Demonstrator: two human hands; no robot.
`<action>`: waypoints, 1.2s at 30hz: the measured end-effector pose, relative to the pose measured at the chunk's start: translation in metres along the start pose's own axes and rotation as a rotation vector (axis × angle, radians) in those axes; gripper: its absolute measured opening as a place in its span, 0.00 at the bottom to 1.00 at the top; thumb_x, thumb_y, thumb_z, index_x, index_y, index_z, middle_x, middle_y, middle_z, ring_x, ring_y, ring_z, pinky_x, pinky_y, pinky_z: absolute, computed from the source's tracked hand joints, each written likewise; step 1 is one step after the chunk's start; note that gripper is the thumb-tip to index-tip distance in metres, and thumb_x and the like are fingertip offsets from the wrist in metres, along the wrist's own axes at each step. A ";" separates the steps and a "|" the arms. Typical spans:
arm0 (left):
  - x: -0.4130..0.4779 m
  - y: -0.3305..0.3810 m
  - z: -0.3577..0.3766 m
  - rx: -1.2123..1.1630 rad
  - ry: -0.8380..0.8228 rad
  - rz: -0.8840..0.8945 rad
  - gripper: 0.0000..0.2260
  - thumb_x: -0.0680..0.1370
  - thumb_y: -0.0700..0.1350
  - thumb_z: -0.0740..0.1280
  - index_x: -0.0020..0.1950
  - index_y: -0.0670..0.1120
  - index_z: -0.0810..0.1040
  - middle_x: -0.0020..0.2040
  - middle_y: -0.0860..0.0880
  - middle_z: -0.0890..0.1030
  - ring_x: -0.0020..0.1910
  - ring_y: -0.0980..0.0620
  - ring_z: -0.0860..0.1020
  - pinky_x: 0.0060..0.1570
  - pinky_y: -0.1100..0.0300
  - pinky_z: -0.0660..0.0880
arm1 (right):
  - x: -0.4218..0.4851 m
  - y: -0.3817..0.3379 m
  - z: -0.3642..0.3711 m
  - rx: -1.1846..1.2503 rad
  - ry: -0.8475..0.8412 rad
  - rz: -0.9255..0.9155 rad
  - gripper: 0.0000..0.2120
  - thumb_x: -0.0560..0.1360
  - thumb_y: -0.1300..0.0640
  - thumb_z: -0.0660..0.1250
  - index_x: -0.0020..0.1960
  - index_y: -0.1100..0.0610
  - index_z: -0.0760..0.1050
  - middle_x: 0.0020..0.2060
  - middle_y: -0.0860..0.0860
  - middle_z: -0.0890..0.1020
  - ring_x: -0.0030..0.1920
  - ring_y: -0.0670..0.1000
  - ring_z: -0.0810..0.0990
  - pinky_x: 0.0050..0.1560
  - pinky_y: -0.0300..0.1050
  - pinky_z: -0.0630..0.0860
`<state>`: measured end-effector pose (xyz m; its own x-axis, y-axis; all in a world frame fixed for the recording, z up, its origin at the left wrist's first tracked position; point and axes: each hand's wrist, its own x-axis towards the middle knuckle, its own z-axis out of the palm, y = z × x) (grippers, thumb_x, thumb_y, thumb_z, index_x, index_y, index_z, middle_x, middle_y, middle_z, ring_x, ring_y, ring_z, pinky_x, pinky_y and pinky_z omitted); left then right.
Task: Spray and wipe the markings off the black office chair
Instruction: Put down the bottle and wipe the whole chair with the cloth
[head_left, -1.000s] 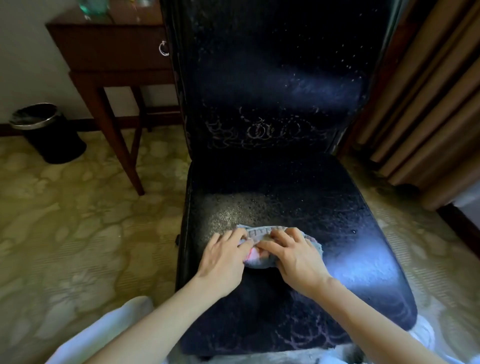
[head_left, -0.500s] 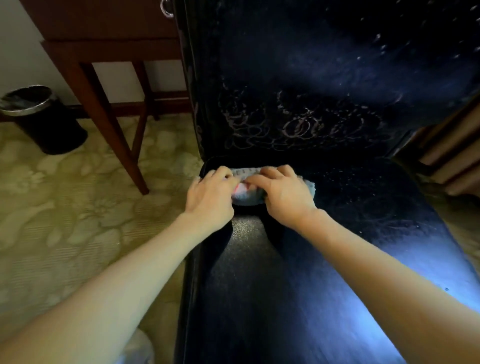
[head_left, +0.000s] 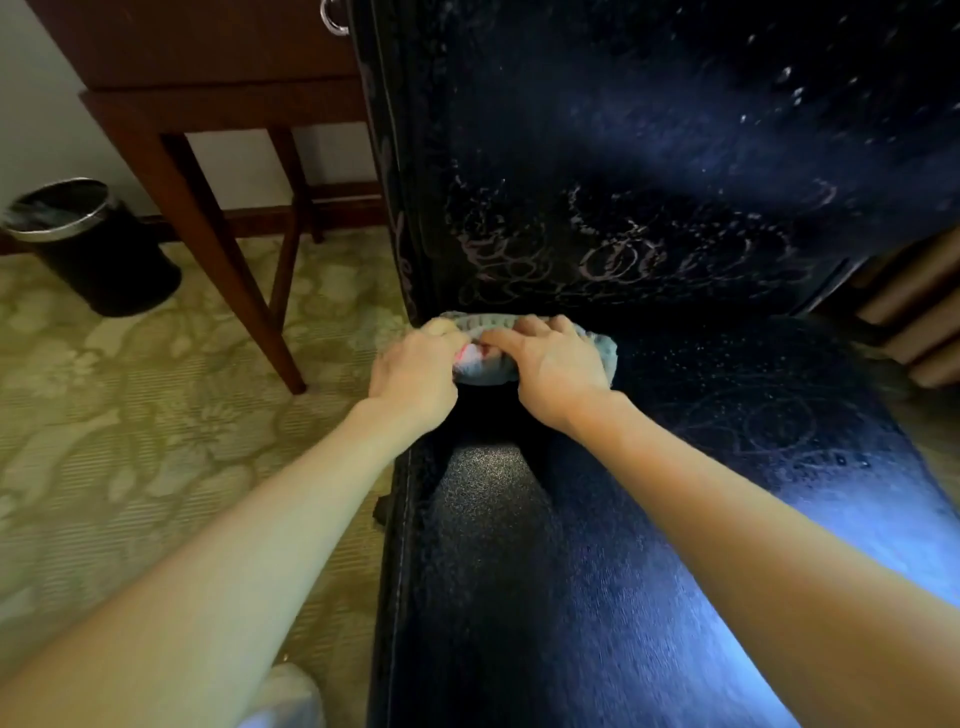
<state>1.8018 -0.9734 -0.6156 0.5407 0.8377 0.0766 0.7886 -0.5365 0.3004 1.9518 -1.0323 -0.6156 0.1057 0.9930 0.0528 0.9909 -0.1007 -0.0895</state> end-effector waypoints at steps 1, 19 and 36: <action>-0.012 -0.001 -0.001 0.001 0.002 0.003 0.25 0.75 0.34 0.64 0.70 0.52 0.72 0.68 0.56 0.70 0.61 0.46 0.74 0.57 0.50 0.74 | -0.011 -0.005 -0.002 0.002 -0.014 -0.018 0.28 0.76 0.58 0.61 0.72 0.41 0.61 0.64 0.51 0.71 0.61 0.59 0.68 0.57 0.52 0.70; -0.318 0.041 -0.001 -0.093 0.006 -0.058 0.34 0.48 0.35 0.80 0.53 0.52 0.84 0.51 0.57 0.81 0.45 0.55 0.81 0.34 0.60 0.80 | -0.290 -0.106 -0.030 0.064 -0.196 -0.108 0.31 0.51 0.49 0.78 0.52 0.38 0.74 0.50 0.47 0.82 0.45 0.56 0.83 0.34 0.49 0.80; -0.180 0.011 0.008 -0.234 0.088 -0.253 0.28 0.74 0.34 0.66 0.73 0.50 0.68 0.73 0.54 0.64 0.66 0.51 0.71 0.63 0.58 0.71 | -0.133 -0.071 -0.014 0.068 -0.078 -0.181 0.26 0.72 0.57 0.67 0.68 0.42 0.69 0.69 0.51 0.71 0.67 0.60 0.68 0.61 0.58 0.70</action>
<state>1.7154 -1.1314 -0.6333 0.3013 0.9522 0.0501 0.8006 -0.2812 0.5291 1.8688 -1.1578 -0.6022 -0.0830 0.9965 -0.0030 0.9848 0.0816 -0.1531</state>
